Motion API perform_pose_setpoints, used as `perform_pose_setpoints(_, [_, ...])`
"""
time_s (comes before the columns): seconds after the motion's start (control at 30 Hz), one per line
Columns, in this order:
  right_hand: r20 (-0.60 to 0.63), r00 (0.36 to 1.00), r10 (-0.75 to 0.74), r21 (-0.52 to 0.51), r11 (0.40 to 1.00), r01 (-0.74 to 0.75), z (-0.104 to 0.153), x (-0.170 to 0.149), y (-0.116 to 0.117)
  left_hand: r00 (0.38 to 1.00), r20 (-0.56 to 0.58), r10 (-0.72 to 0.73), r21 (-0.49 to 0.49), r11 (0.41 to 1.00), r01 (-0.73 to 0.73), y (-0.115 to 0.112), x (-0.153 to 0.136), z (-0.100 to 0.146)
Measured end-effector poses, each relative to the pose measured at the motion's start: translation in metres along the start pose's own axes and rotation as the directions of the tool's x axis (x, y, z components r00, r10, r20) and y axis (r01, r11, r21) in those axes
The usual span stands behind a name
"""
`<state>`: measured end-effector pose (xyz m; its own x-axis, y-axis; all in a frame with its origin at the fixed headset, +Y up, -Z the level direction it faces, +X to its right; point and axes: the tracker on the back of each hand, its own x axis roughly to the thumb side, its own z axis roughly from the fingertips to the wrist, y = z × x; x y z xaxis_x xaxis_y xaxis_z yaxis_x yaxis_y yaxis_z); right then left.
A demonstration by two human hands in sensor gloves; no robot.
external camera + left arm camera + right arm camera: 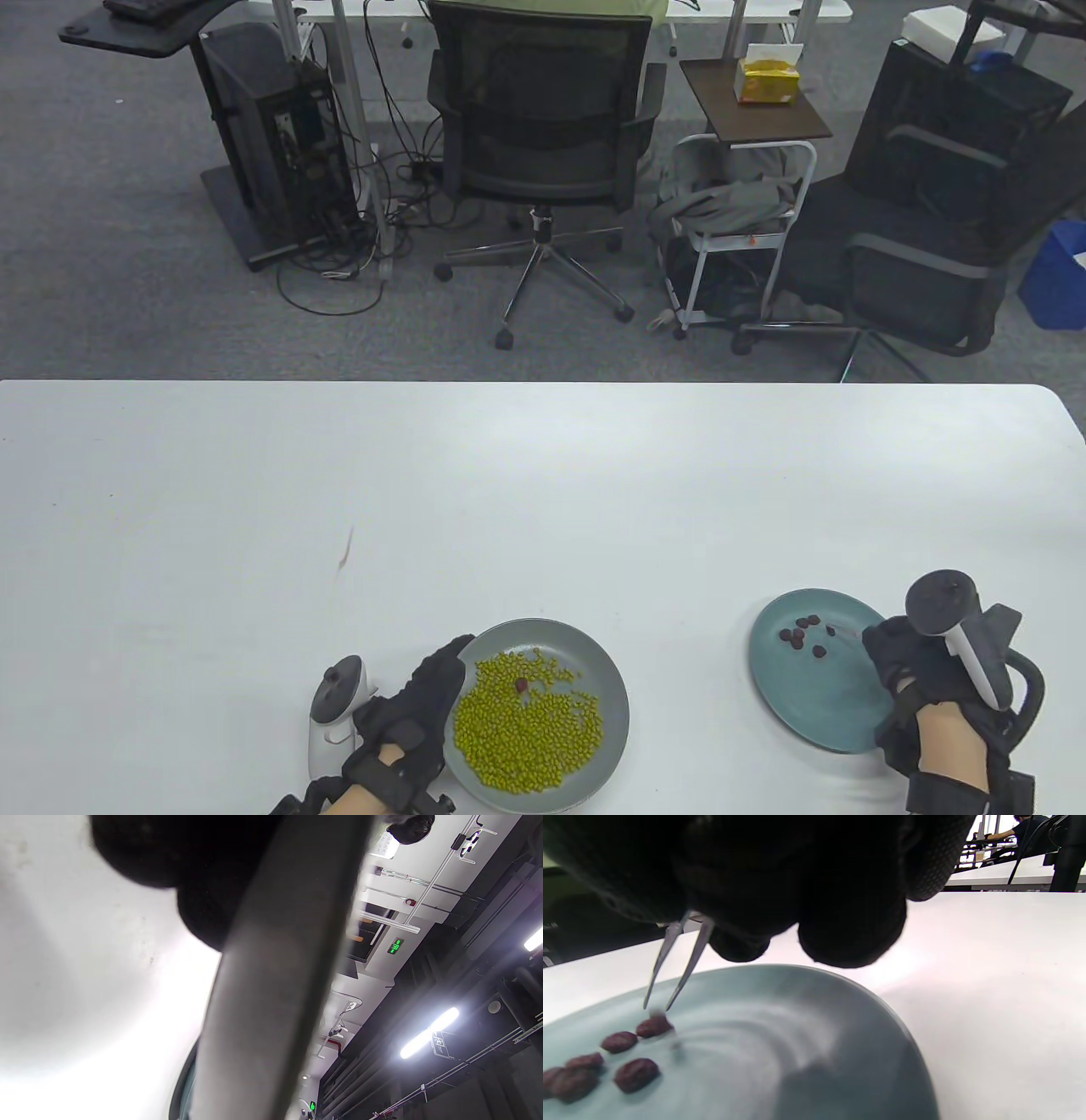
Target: Pick cranberries with tweezers into plate
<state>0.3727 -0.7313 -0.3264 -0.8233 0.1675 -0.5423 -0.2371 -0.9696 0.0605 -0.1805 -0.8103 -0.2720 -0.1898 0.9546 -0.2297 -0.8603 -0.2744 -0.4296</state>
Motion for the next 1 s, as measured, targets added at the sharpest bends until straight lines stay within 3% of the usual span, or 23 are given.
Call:
perform_pose_setpoints(0.1, [-0.017, 1.000, -0.017, -0.009, 1.000, 0.017, -0.001, -0.001, 0.000, 1.000, -0.001, 0.001, -0.001, 1.000, -0.001, 0.000, 0.000, 0.000])
perform_pose_setpoints(0.23, [0.021, 0.995, -0.096, -0.101, 0.990, 0.098, 0.005, 0.003, -0.010, 1.000, 0.002, 0.000, -0.002, 1.000, 0.000, 0.000, 0.000, 0.000])
perform_pose_setpoints(0.4, [0.190, 0.968, -0.161, -0.204, 0.958, 0.200, 0.028, 0.027, -0.021, 1.000, -0.002, -0.002, -0.003, 1.000, 0.002, 0.000, 0.000, 0.000])
perform_pose_setpoints(0.57, [0.395, 0.915, -0.078, -0.284, 0.937, 0.203, 0.066, 0.075, -0.019, 1.000, -0.013, -0.004, -0.005, 1.000, 0.004, -0.001, -0.002, -0.001])
perform_pose_setpoints(0.73, [0.597, 0.802, 0.010, -0.331, 0.914, 0.235, 0.114, 0.124, -0.002, 1.000, -0.017, -0.003, -0.006, 1.000, 0.003, -0.002, -0.002, -0.001])
perform_pose_setpoints(0.93, [0.818, 0.566, 0.104, -0.333, 0.888, 0.318, 0.179, 0.165, 0.014, 1.000, -0.014, -0.003, -0.011, 1.000, 0.003, -0.003, -0.002, -0.001])
perform_pose_setpoints(1.0, [0.845, 0.517, 0.134, -0.338, 0.883, 0.324, 0.191, 0.172, 0.019, 1.000, -0.015, -0.003, -0.012, 1.000, 0.002, -0.003, -0.003, -0.002])
